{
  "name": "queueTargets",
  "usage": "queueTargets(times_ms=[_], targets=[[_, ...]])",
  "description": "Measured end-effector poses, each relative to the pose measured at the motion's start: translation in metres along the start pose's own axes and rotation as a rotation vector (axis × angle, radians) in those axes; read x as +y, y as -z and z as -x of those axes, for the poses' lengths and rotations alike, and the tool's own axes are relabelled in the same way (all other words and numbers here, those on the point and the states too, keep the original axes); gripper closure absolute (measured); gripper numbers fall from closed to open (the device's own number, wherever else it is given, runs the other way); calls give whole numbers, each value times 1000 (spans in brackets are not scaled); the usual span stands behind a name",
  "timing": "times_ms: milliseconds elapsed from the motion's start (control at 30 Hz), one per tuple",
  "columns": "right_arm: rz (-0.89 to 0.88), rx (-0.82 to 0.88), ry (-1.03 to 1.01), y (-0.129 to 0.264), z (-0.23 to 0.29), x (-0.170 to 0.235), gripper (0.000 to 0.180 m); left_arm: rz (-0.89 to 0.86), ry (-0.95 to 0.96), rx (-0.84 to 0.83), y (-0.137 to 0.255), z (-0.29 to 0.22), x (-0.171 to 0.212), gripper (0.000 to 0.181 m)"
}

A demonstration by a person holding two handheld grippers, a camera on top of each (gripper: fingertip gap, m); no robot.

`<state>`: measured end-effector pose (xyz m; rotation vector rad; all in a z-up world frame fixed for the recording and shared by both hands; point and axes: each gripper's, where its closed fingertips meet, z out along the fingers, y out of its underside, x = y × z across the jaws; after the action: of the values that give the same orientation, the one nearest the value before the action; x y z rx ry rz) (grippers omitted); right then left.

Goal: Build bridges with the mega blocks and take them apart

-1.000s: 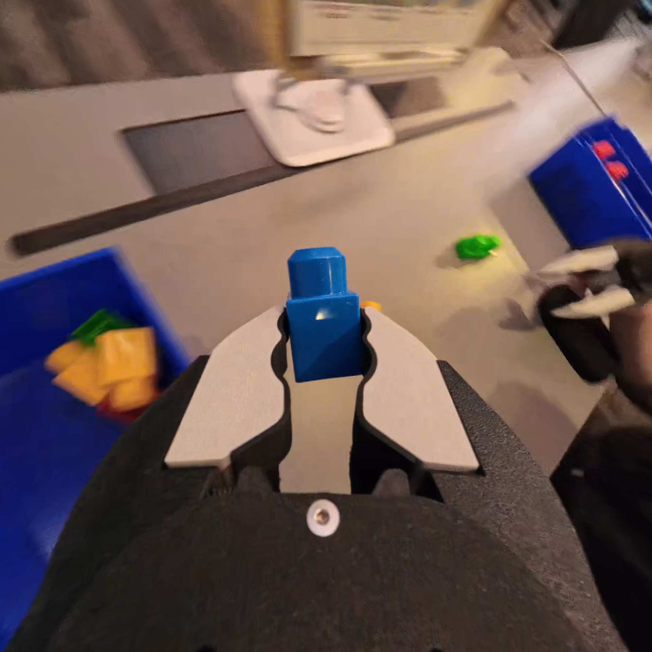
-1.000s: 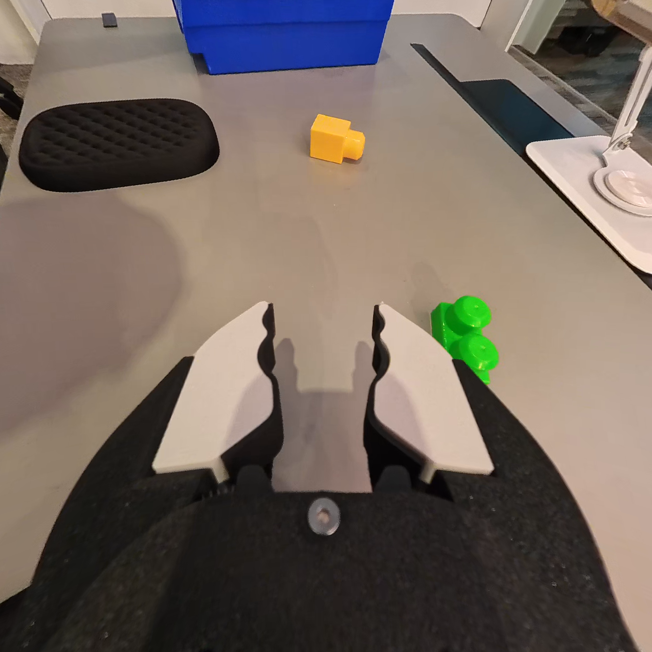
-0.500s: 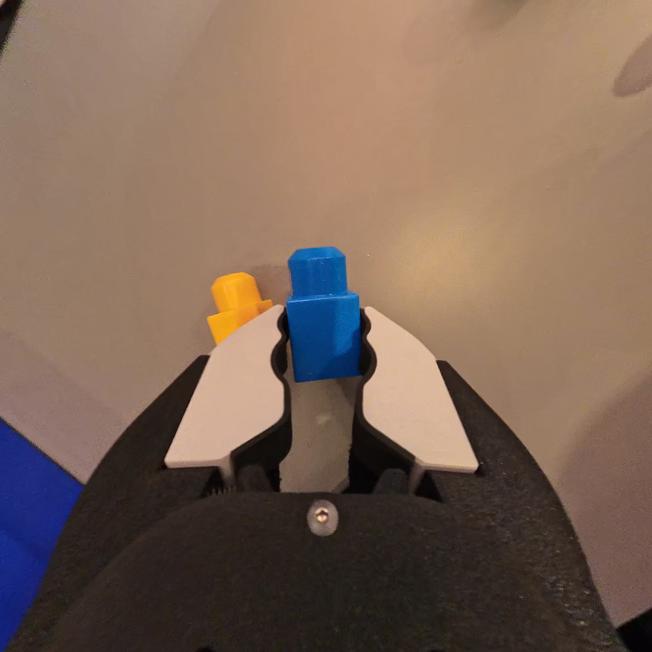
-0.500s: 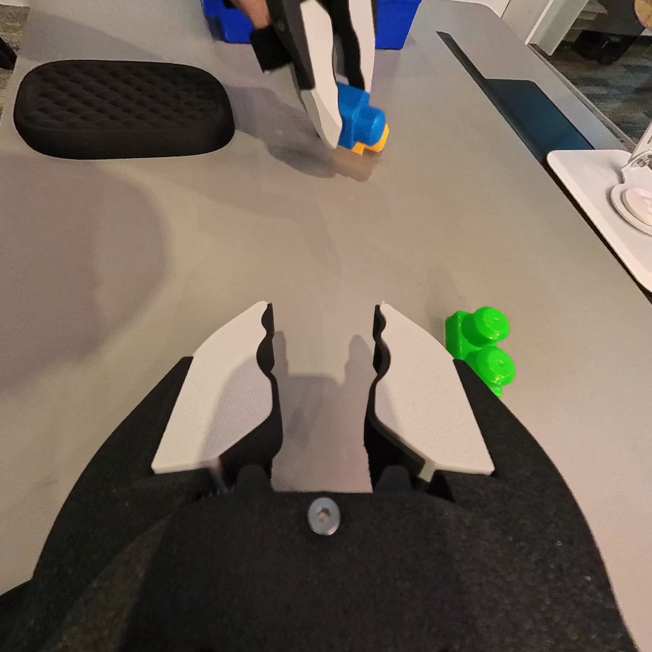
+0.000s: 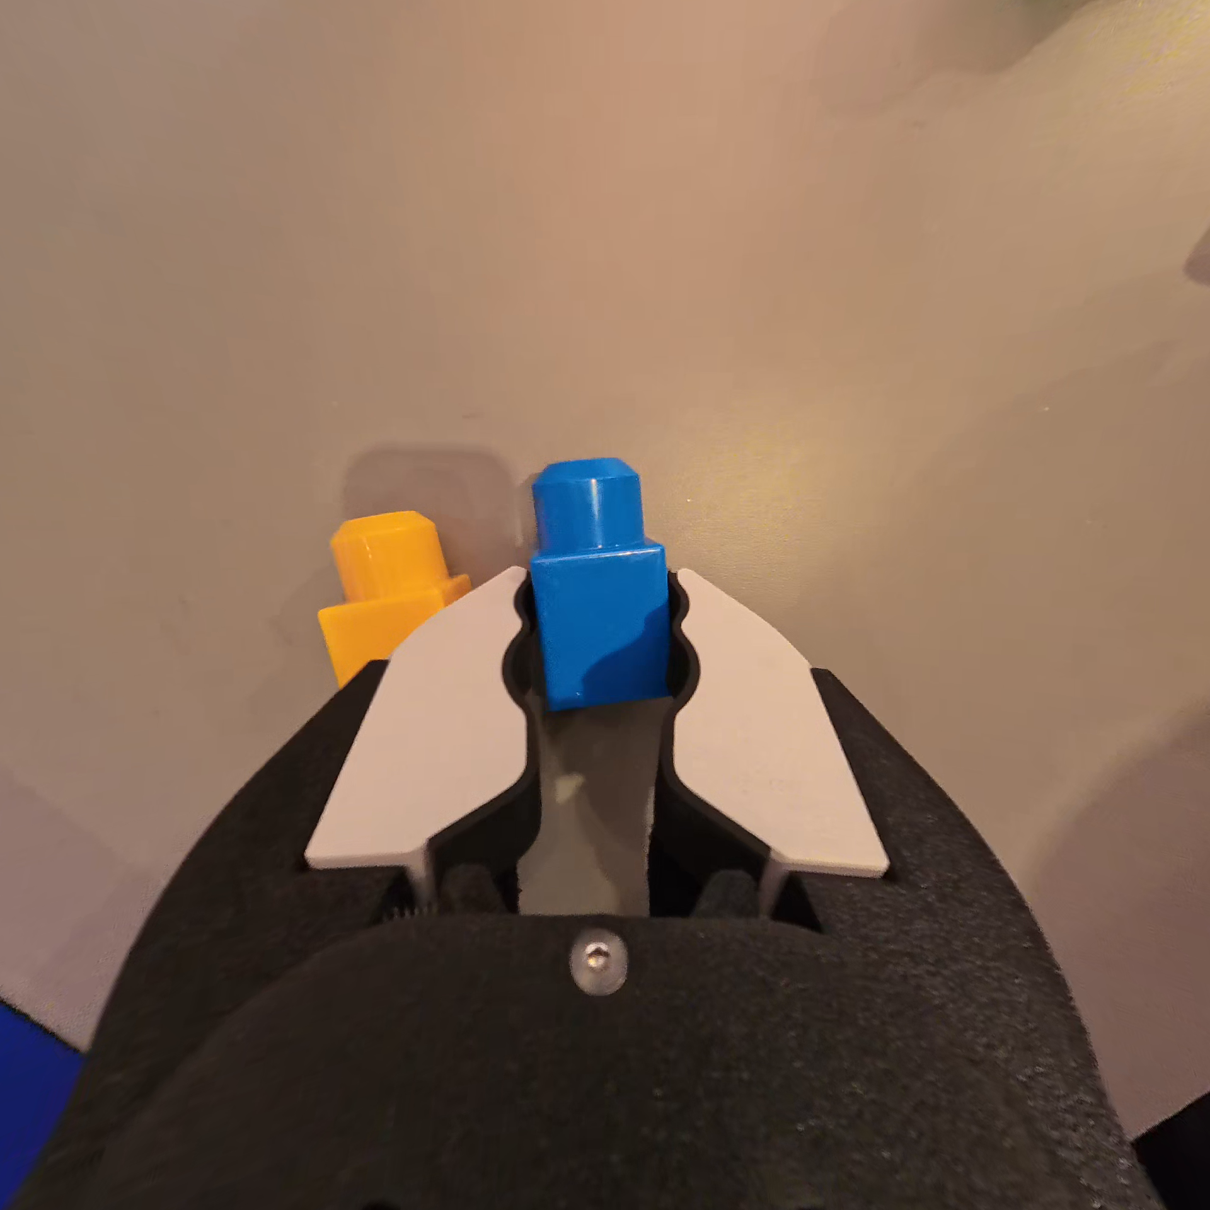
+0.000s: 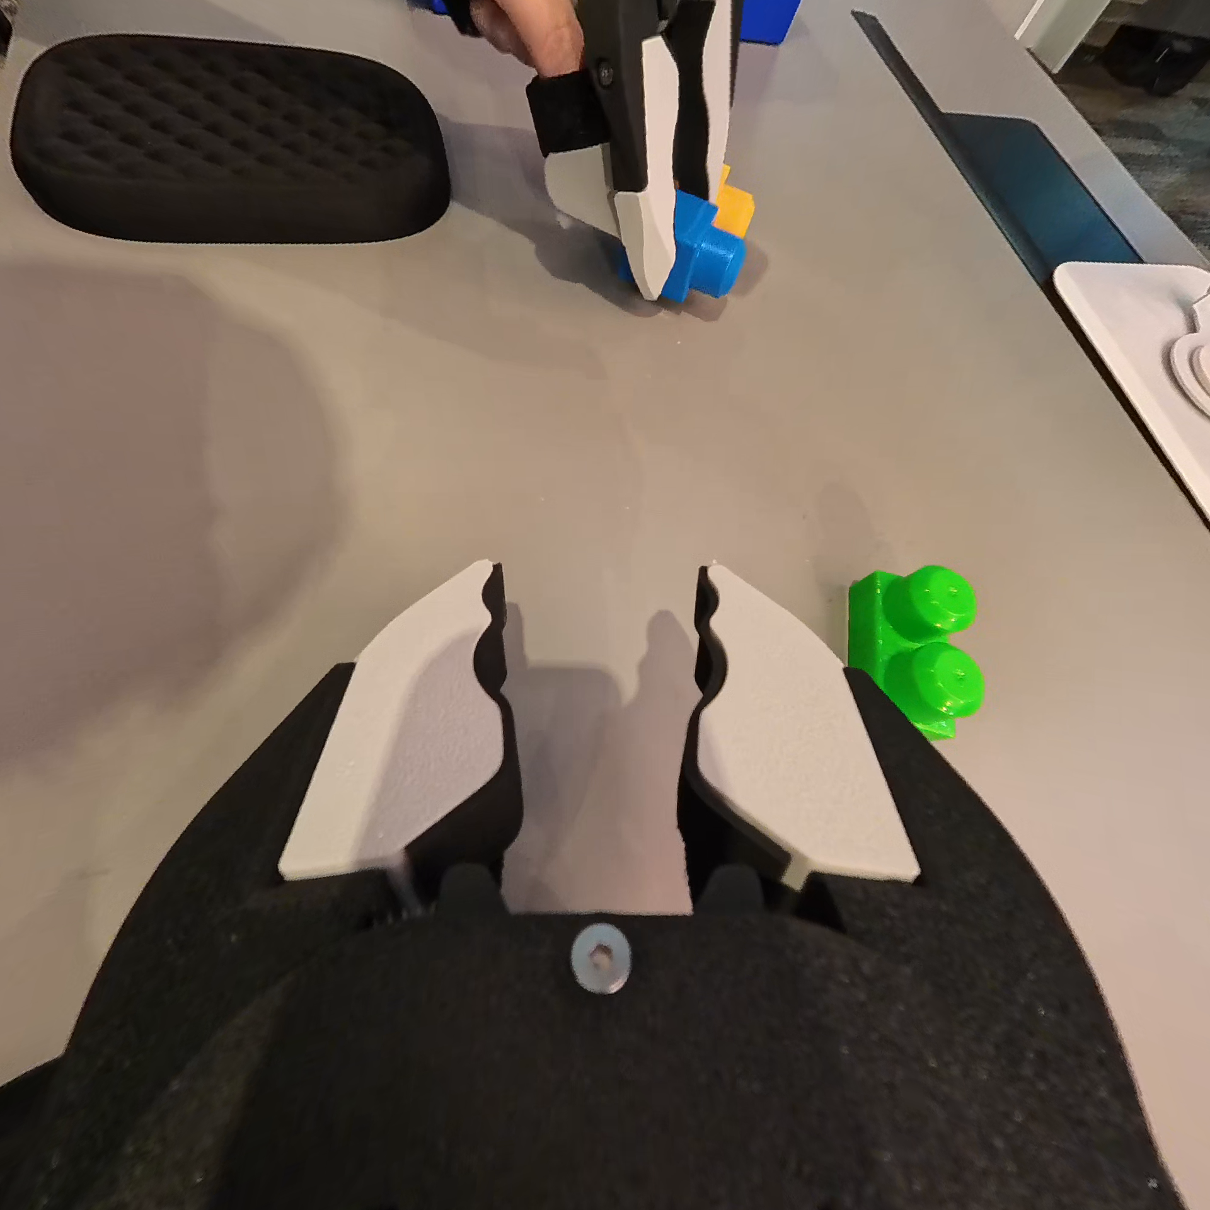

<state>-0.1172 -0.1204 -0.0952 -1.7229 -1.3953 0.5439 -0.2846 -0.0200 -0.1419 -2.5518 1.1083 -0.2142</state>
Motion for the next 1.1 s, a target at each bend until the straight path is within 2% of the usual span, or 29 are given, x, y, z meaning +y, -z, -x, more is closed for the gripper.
queueTargets(times_ms=[200,333,467,567,633,700,800,900,1000,1100], targets=[[6,-1,1,0,0,1,124,11,9,15,-4,0,3,143],[8,0,3,0,0,2,122,-41,17,54,5,-8,-5,132],[-9,-1,-2,2,-1,0,122,-131,-36,-36,42,1,-11,122],[-70,-41,-18,1,2,-9,123,-200,-29,-114,72,20,-1,114],[-130,-103,-42,-3,6,-24,127,-244,12,-116,83,33,10,117],[-165,-166,-39,-13,10,-41,130,-352,47,-95,91,41,11,136],[-97,-168,88,-41,4,-51,132,-618,51,-109,116,41,-2,158],[-65,-168,208,-70,-4,-58,140,-836,29,-177,147,37,-11,165],[-64,-191,240,-95,-8,-64,143,-912,15,-252,153,38,-6,163],[-75,-184,290,-113,-11,-71,147,-851,27,-278,135,43,5,181]])
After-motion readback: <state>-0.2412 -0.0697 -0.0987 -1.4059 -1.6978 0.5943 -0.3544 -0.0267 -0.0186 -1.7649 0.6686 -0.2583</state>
